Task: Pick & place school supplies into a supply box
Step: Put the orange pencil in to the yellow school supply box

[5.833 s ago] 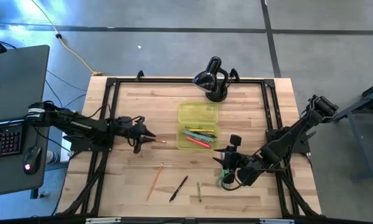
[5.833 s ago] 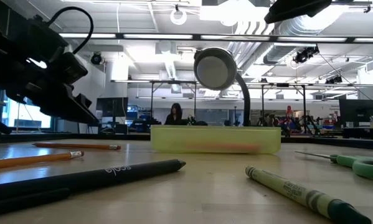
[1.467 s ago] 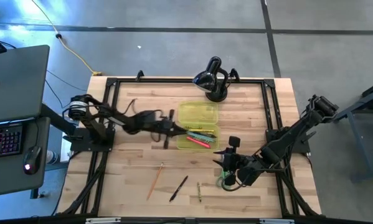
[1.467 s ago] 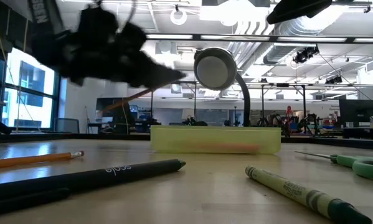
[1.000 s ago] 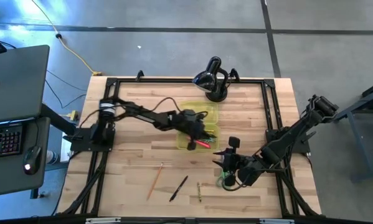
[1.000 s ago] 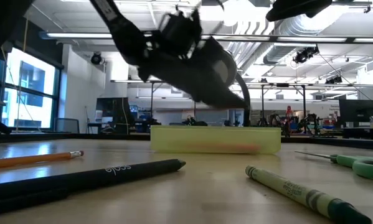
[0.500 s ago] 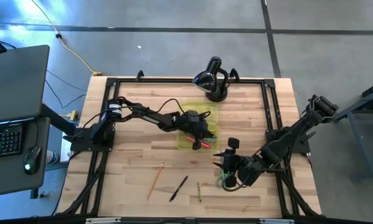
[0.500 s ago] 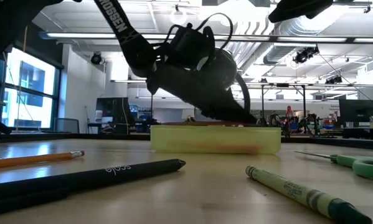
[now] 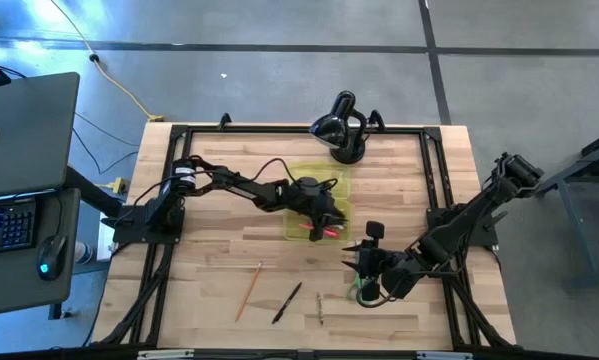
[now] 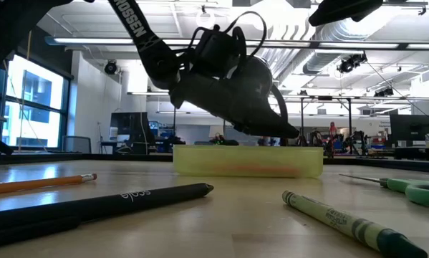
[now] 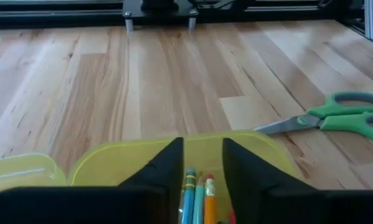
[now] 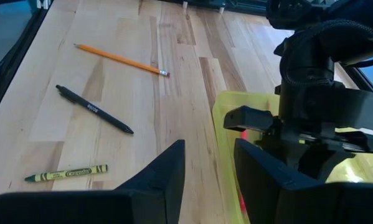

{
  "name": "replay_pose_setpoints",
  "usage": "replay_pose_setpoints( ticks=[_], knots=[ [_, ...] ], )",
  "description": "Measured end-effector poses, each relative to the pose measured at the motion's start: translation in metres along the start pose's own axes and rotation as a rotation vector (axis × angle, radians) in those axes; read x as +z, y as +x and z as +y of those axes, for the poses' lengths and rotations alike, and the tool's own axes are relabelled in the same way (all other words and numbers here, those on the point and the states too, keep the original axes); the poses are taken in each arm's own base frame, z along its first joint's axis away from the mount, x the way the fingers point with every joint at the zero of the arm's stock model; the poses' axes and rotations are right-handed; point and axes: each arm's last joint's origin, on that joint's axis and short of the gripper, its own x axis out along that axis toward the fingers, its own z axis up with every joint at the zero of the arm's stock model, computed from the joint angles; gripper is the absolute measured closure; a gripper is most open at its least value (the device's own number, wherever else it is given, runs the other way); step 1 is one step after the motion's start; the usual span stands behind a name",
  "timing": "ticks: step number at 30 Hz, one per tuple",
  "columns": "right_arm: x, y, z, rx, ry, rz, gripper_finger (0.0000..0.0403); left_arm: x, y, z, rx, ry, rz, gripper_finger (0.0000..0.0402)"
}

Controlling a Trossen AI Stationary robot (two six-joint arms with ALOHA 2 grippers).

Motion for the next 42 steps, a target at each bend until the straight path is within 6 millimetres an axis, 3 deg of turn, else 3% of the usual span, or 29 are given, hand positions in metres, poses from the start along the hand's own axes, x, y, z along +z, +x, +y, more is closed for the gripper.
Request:
replay_pose_setpoints(
  ticks=[7,13,20,28,34,42],
  knots=[
    [0.0,0.0,0.0,0.0,0.0,0.0,0.0285,0.005,-0.001,-0.007,-0.142,-0.047,-0.021,0.0217],
    [0.0,0.0,0.0,0.003,0.0,0.001,0.0285,0.037,-0.021,-0.013,-0.27,-0.081,-0.088,0.0225],
    [0.0,0.0,0.0,0.003,0.0,0.001,0.0285,0.073,-0.066,-0.021,-0.246,-0.143,0.029,0.0235],
    [0.0,0.0,0.0,0.003,-0.002,0.003,0.0285,0.076,-0.114,-0.041,-0.219,-0.379,0.352,0.0236],
    [-0.001,0.0,0.0,0.001,-0.006,0.007,0.0285,0.073,-0.124,-0.09,-0.126,-0.379,0.521,0.0236],
    [-0.002,0.0,-0.001,-0.005,-0.021,0.021,0.0285,0.078,-0.139,-0.183,0.114,-0.319,0.478,0.0236]
  ],
)
